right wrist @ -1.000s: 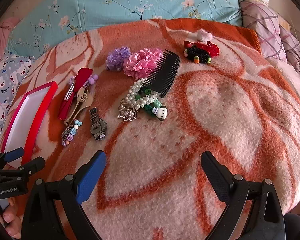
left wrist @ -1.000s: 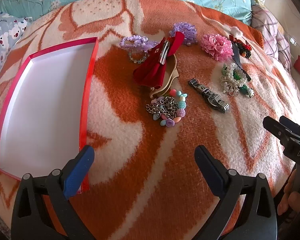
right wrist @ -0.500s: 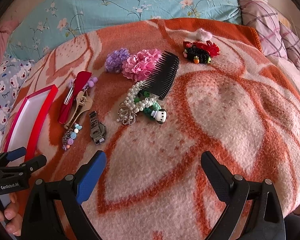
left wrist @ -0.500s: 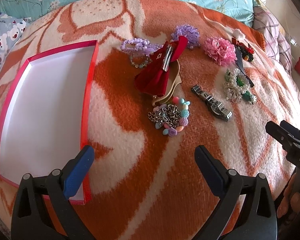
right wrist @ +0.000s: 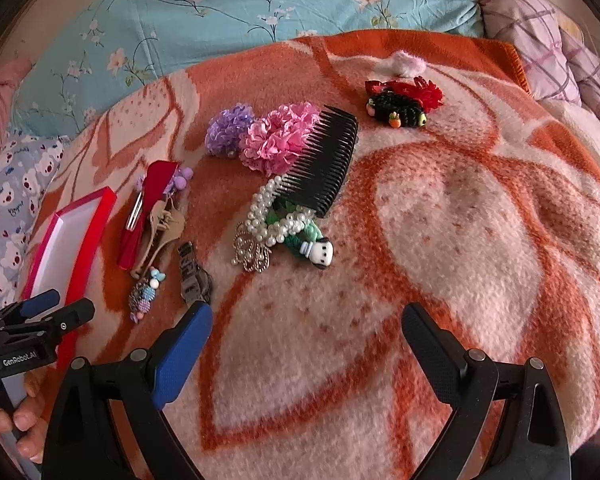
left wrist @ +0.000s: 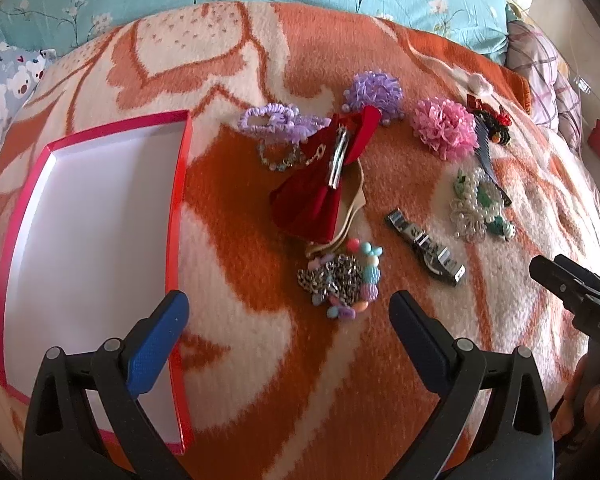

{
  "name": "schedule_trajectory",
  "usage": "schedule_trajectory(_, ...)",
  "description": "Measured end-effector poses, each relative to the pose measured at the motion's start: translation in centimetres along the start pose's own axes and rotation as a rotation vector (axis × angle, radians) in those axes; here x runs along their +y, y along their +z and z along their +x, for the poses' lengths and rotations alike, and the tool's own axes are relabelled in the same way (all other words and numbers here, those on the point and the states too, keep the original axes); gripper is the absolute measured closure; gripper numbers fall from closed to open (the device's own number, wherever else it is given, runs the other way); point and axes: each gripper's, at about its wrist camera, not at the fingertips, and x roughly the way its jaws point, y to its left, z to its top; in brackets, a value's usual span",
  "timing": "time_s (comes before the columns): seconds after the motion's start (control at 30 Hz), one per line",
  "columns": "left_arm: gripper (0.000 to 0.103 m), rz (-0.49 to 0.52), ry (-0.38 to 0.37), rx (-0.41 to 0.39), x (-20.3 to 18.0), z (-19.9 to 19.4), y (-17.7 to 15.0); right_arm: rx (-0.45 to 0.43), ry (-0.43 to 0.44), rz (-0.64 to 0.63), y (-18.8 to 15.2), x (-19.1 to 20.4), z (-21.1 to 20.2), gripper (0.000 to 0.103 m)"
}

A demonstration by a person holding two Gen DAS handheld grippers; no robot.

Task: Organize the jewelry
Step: 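Grasp the red velvet bow clip with left tool while right tool grasps the black comb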

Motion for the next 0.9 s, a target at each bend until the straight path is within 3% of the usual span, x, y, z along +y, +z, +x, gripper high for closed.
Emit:
schedule_trajectory(0.37, 0.002, -0.009, -0.007, -0.003, 0.4, 0.9, 1.8, -0.032, 0.058, 0.060, 1.9, -0.9, 0.8, 0.006)
schedule_trajectory(0.6, 0.002, -0.004, -0.053, -0.006, 0.4, 2.9, 4.6, -0.019, 0.103, 0.108, 4.1, -2.0, 2.4, 0.008)
schedule_trajectory(0.7, 0.011, -0.011, -0.069, 0.018, 0.7, 4.4, 5.7, -0.014, 0.125, 0.146, 5.6, -2.7, 3.7, 0.009)
schedule_trajectory(0.9, 0.017, -0.020, -0.131, 0.055, 0.7, 6.7, 6.9, -0.001, 0.137, 0.224, 7.9, -4.0, 6.5, 0.020)
